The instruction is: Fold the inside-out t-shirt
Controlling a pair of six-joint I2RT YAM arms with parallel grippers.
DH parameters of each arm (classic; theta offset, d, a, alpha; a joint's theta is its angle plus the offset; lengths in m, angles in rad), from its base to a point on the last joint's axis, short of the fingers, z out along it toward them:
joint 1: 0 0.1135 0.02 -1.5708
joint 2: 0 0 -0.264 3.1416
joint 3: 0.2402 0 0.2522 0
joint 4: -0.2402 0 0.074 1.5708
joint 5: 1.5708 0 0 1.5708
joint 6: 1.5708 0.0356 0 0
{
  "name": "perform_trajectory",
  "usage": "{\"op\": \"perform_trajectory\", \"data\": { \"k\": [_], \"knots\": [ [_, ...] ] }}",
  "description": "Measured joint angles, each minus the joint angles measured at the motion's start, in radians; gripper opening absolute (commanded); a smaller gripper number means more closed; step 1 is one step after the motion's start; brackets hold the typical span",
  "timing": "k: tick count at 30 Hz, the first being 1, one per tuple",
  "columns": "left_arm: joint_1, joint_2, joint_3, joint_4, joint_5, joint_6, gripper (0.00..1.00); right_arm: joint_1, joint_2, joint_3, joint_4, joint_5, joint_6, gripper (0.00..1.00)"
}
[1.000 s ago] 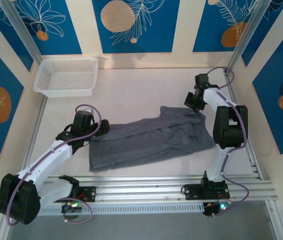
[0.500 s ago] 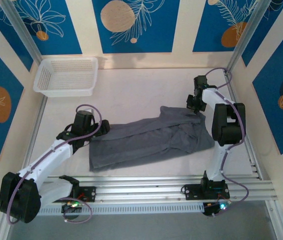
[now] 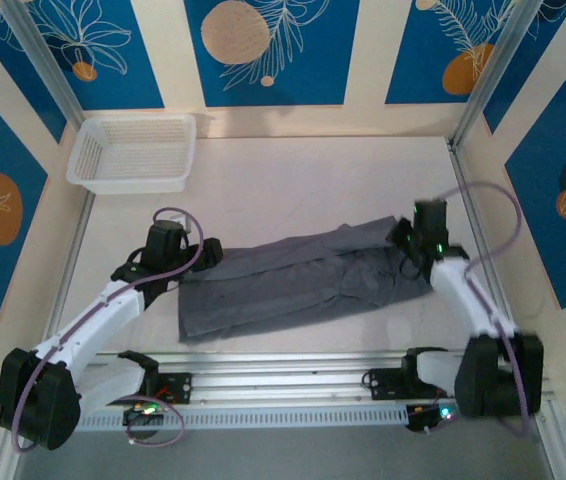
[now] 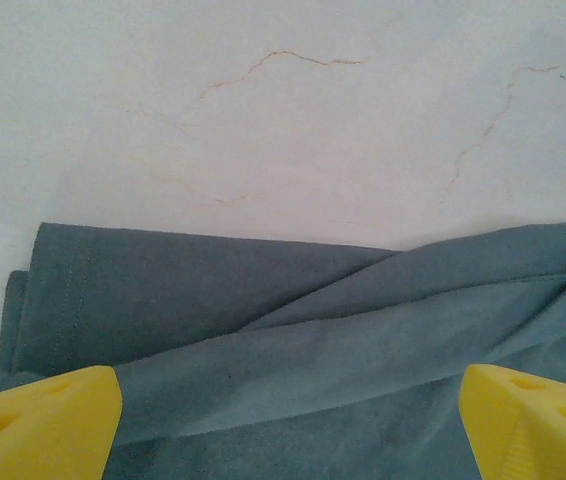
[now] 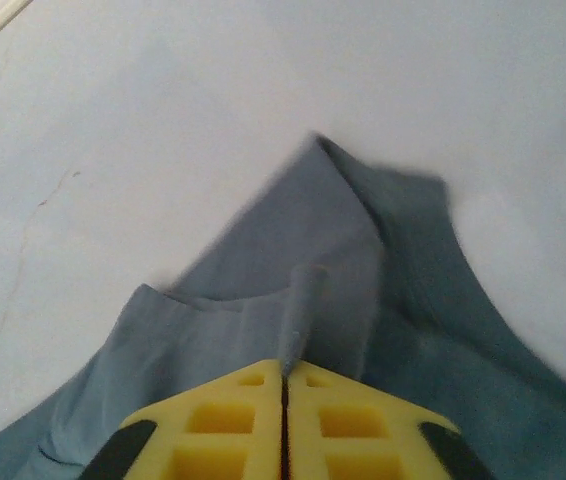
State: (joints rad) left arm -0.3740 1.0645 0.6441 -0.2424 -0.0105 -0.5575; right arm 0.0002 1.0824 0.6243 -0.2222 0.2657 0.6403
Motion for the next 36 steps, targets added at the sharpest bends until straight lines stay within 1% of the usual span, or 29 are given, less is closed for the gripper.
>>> {"op": "perform_trajectory", "data": {
  "k": [1,2,4,5,7,9,10,12,14,17,20,24,26,28,34,36],
  "knots": [
    [-0.001,0.001,0.0,0.001,0.001,0.0,0.87,-0.011,-0.061,-0.079,0.029,-0.01,0.029,0.6],
    [-0.002,0.005,0.0,0.004,0.002,0.0,0.87,-0.024,-0.112,-0.149,0.042,-0.018,0.055,0.62],
    [-0.002,0.02,0.0,0.013,0.004,0.003,0.87,-0.042,-0.175,-0.215,0.032,-0.037,0.077,0.65],
    [-0.002,0.031,0.002,0.016,0.004,0.005,0.87,-0.046,-0.198,-0.219,0.025,-0.046,0.083,0.67],
    [-0.003,0.049,0.005,0.02,0.006,0.007,0.87,-0.049,-0.222,-0.2,0.047,-0.075,0.083,0.68],
    [-0.007,0.057,0.005,0.026,0.008,0.007,0.87,-0.045,-0.194,-0.138,0.07,-0.122,0.065,0.68],
    [-0.01,0.059,0.005,0.029,0.01,0.007,0.87,-0.034,-0.152,-0.085,0.073,-0.144,0.05,0.67],
    [-0.018,0.063,0.006,0.039,0.013,0.007,0.87,0.016,-0.014,0.068,0.054,-0.164,0.006,0.63],
    [-0.026,0.067,0.01,0.048,0.025,0.008,0.87,0.088,0.176,0.269,0.019,-0.164,-0.04,0.61],
    [-0.044,0.069,0.018,0.061,0.063,0.018,0.88,0.169,0.431,0.502,-0.042,-0.141,-0.092,0.61],
    [-0.073,0.073,0.023,0.096,0.151,0.046,0.93,0.216,0.632,0.633,-0.113,-0.114,-0.121,0.6],
    [-0.147,0.085,0.036,0.13,0.245,0.1,0.95,0.246,0.833,0.723,-0.213,-0.078,-0.146,0.57],
    [-0.181,0.085,0.042,0.134,0.265,0.124,0.96,0.261,0.896,0.738,-0.253,-0.052,-0.154,0.51],
    [-0.196,0.087,0.048,0.134,0.269,0.137,0.96,0.276,0.921,0.738,-0.283,-0.024,-0.162,0.44],
    [-0.203,0.109,0.054,0.143,0.269,0.159,0.96,0.293,0.915,0.75,-0.313,0.004,-0.167,0.22],
    [-0.204,0.117,0.055,0.149,0.269,0.166,0.96,0.293,0.915,0.75,-0.323,0.009,-0.172,0.16]
  ]
}}
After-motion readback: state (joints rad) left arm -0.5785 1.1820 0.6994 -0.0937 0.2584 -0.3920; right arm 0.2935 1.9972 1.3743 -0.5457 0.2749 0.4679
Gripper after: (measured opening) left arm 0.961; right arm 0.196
